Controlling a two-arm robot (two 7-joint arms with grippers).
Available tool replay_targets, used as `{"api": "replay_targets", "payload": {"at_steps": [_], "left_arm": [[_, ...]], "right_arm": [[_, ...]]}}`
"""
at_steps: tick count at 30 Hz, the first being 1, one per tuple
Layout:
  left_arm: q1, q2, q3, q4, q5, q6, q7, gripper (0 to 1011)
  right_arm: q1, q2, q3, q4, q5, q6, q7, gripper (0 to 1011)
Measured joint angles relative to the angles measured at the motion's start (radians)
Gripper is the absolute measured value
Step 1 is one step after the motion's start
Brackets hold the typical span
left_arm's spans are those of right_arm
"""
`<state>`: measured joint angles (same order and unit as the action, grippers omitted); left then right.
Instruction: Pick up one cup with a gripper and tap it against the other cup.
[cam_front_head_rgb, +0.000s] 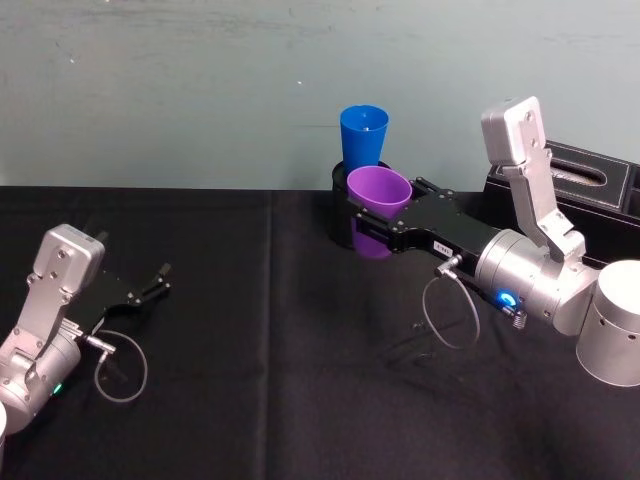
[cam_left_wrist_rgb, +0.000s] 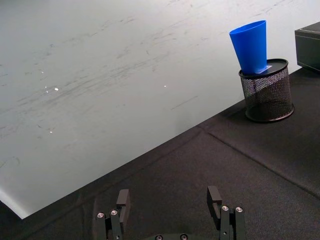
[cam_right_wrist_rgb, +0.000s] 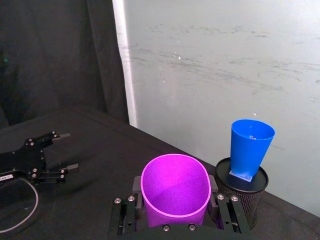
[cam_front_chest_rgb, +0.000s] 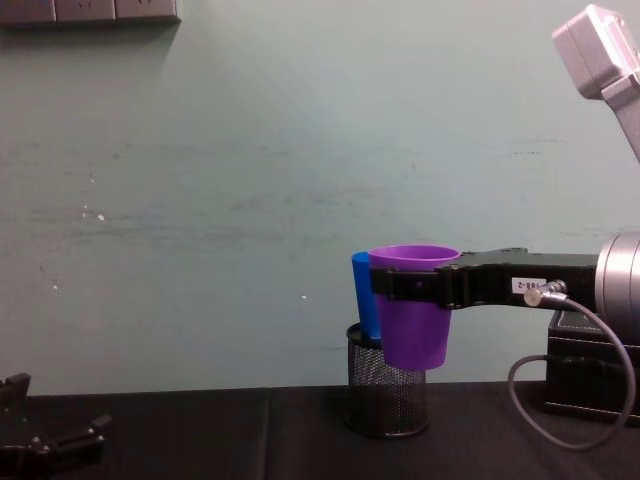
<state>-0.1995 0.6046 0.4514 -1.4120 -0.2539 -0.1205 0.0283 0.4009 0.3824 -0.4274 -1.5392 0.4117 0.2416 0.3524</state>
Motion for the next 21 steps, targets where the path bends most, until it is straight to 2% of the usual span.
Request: {"api": "replay_targets", "payload": {"at_steps": [21], "left_arm": [[0.000, 0.000, 0.000, 0.000, 0.000, 0.000, 0.000, 1012]], "right_arm": [[0.000, 0.000, 0.000, 0.000, 0.000, 0.001, 0.000, 724]]}}
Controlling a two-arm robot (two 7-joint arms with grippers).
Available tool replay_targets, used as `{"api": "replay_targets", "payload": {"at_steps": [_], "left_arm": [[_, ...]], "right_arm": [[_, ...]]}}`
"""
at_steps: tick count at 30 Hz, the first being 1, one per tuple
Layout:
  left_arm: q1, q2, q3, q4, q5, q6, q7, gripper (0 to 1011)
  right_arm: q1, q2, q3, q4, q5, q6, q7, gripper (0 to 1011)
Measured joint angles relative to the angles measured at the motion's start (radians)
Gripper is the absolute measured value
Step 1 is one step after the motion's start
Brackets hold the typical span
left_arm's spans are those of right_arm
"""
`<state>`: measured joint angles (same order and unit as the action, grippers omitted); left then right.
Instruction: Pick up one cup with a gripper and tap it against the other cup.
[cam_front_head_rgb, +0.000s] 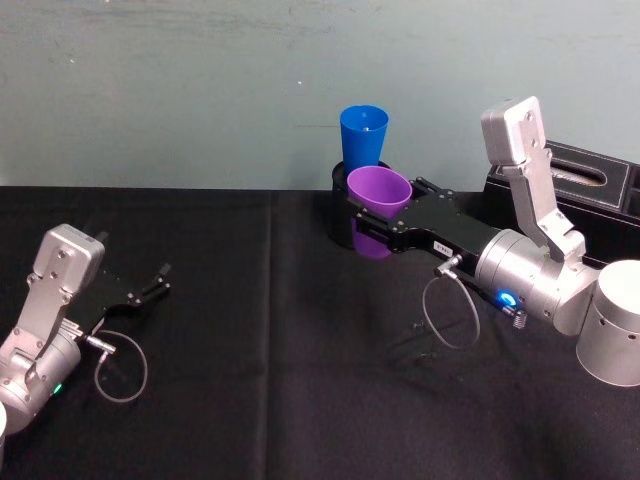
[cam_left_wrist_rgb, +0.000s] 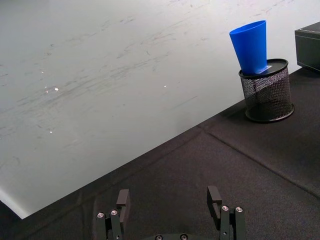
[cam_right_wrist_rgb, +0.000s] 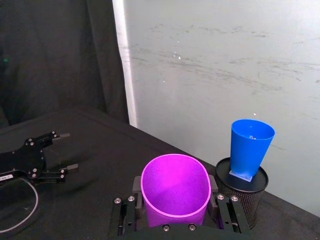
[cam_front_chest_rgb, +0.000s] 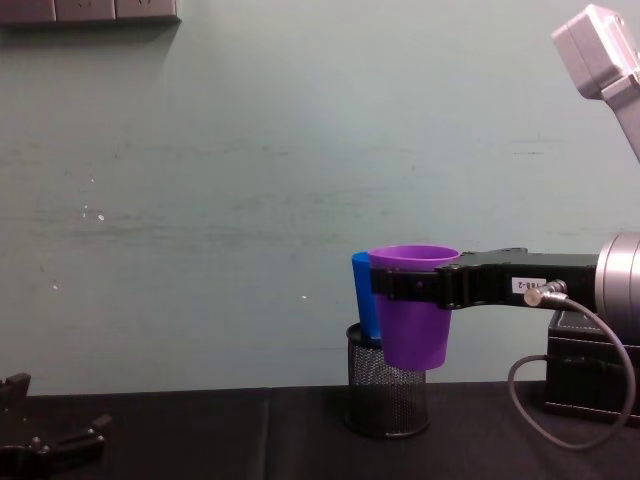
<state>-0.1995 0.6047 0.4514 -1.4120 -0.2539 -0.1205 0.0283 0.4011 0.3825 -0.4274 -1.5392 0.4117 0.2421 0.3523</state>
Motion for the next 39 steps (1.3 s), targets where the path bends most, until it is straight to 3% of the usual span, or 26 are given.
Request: {"api": "replay_targets", "payload": {"at_steps": [31, 39], "left_arm": [[0.000, 0.000, 0.000, 0.000, 0.000, 0.000, 0.000, 1011], [0.000, 0.000, 0.000, 0.000, 0.000, 0.000, 0.000, 1011]], "right_arm": [[0.000, 0.000, 0.000, 0.000, 0.000, 0.000, 0.000, 724], [-0.004, 0.000, -0.010, 0.018, -0.021, -0.024, 0.016, 724]]}}
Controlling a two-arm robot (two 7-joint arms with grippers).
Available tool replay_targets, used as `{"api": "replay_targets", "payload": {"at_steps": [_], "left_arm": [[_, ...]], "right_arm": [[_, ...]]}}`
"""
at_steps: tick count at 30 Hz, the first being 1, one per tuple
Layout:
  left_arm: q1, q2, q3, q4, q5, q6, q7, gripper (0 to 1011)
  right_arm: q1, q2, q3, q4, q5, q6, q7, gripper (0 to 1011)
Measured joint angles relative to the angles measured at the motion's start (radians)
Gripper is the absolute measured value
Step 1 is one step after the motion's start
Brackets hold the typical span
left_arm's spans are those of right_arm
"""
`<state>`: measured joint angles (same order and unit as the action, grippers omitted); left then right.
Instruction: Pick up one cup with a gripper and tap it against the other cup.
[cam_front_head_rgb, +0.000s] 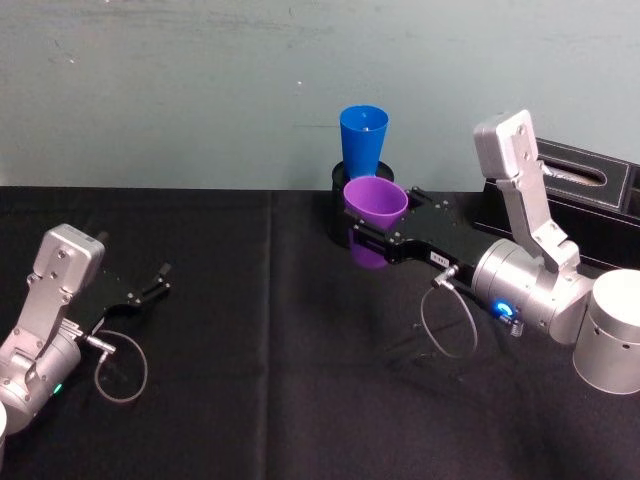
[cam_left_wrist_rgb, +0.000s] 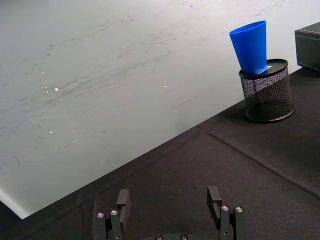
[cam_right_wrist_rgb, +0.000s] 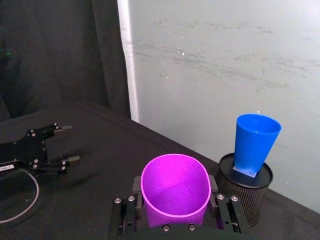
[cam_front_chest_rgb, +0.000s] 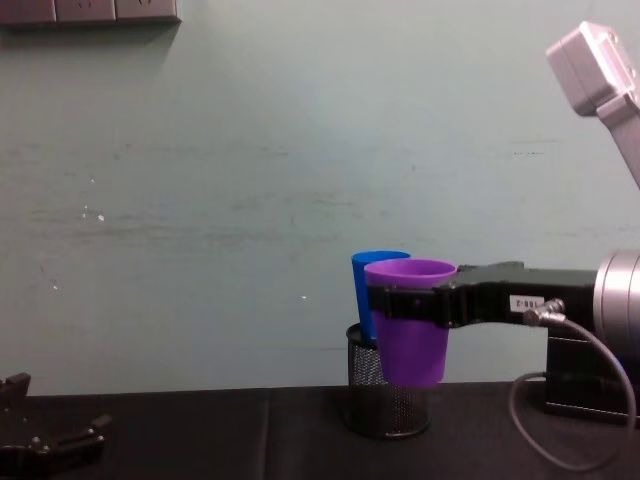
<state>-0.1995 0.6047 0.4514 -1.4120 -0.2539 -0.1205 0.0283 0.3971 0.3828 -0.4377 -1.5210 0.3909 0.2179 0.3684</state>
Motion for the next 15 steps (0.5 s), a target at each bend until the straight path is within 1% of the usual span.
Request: {"api": "replay_targets", "payload": {"at_steps": [3, 6, 10, 14, 15], "left_arm": [[0.000, 0.000, 0.000, 0.000, 0.000, 0.000, 0.000, 1011], [0.000, 0.000, 0.000, 0.000, 0.000, 0.000, 0.000, 1012], [0.000, 0.000, 0.000, 0.000, 0.000, 0.000, 0.000, 1011], [0.000, 0.000, 0.000, 0.000, 0.000, 0.000, 0.000, 1011], [0.000, 0.000, 0.000, 0.000, 0.000, 0.000, 0.000, 1011]], "right_arm": [[-0.005, -0.005, 0.000, 0.017, -0.001, -0.014, 0.008, 724], [-0.009, -0.007, -0.006, 0.037, -0.015, -0.038, 0.012, 724], [-0.012, -0.020, -0.008, 0.085, -0.019, -0.067, 0.028, 724], [-0.016, -0.031, -0.008, 0.122, -0.017, -0.077, 0.036, 724], [-0.016, -0.031, -0.008, 0.122, -0.017, -0.077, 0.036, 724]]}}
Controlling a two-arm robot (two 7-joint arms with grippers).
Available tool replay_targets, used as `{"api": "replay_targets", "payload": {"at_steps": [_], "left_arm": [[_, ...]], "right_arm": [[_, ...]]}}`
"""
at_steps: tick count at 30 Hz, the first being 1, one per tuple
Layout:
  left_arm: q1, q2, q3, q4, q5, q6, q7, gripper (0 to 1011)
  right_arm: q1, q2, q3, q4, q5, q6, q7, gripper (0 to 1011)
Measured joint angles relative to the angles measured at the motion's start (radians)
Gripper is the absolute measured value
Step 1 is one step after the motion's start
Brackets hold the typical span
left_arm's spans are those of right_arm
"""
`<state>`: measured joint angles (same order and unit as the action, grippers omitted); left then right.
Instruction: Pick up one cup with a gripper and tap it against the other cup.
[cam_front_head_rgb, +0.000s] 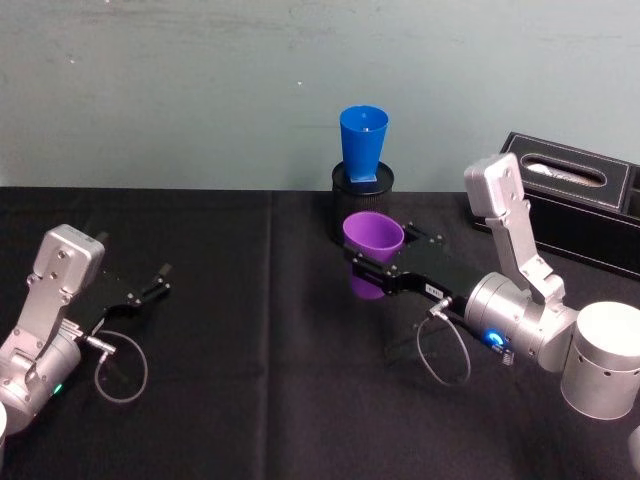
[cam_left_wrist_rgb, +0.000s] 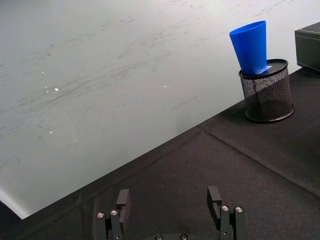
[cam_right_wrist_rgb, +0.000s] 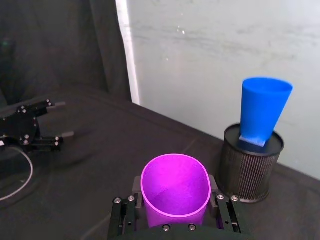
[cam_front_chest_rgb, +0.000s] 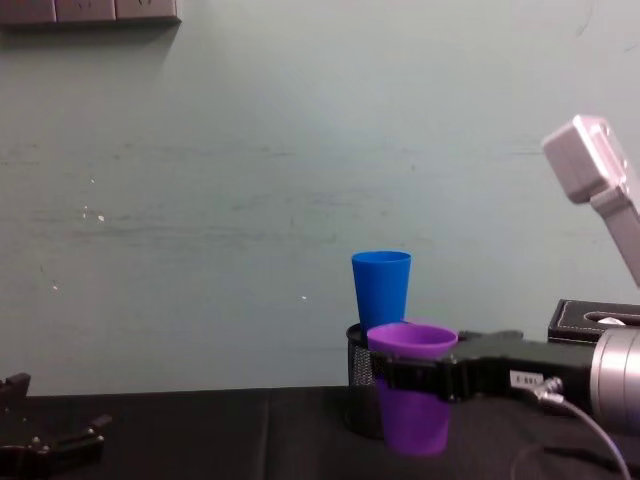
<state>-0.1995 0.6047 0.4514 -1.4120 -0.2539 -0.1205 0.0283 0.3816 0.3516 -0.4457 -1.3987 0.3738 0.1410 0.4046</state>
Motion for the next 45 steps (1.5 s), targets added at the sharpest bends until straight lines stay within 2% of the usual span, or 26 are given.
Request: {"api": "replay_targets", "payload": {"at_steps": [4, 14, 23, 29, 38, 45], "left_arm": [[0.000, 0.000, 0.000, 0.000, 0.000, 0.000, 0.000, 1011], [0.000, 0.000, 0.000, 0.000, 0.000, 0.000, 0.000, 1011], [0.000, 0.000, 0.000, 0.000, 0.000, 0.000, 0.000, 1011], [0.000, 0.000, 0.000, 0.000, 0.000, 0.000, 0.000, 1011], [0.000, 0.000, 0.000, 0.000, 0.000, 0.000, 0.000, 1011], [0.000, 0.000, 0.000, 0.000, 0.000, 0.000, 0.000, 1011]], "right_arm": [[-0.005, -0.009, 0.001, 0.026, 0.006, 0.009, 0.005, 724], [-0.004, -0.005, -0.018, 0.051, 0.019, 0.100, 0.021, 724], [0.007, 0.003, -0.041, 0.064, 0.012, 0.128, 0.036, 724], [0.011, 0.006, -0.046, 0.068, 0.005, 0.117, 0.039, 724], [0.014, 0.007, -0.055, 0.081, -0.017, 0.057, 0.054, 724], [0.014, -0.002, -0.055, 0.100, -0.023, 0.034, 0.059, 724]]}}
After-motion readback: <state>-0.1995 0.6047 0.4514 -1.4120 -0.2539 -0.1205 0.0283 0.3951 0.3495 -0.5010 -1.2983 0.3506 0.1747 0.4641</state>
